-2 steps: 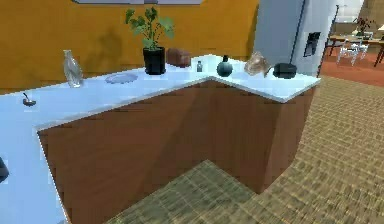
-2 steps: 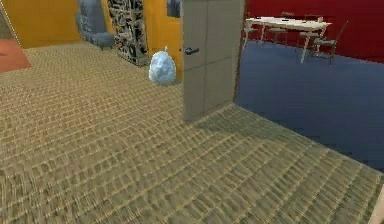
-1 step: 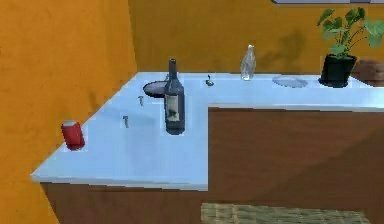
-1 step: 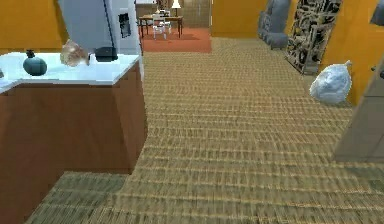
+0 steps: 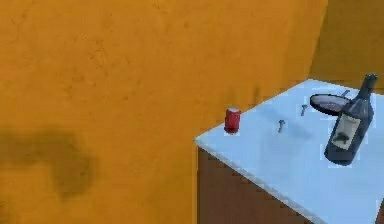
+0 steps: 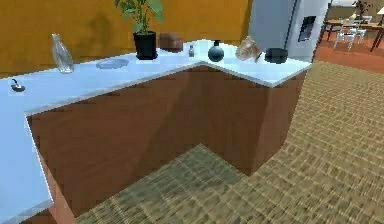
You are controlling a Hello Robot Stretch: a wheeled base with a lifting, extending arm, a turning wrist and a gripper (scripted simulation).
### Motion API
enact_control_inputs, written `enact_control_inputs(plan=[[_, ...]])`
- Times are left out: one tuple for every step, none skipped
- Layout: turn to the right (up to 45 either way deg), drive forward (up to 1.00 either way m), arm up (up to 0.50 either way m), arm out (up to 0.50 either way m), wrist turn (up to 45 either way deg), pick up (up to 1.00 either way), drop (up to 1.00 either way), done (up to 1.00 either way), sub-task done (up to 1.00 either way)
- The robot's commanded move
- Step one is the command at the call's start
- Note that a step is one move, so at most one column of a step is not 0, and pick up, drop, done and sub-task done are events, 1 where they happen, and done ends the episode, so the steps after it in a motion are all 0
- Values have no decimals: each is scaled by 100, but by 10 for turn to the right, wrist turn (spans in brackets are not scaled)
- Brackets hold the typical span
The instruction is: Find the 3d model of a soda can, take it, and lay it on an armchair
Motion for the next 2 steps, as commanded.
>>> enact_control_inputs(plan=[[-450, 0, 0, 0, 0, 0, 0, 0, 0], [-300, 0, 0, 0, 0, 0, 0, 0, 0]])
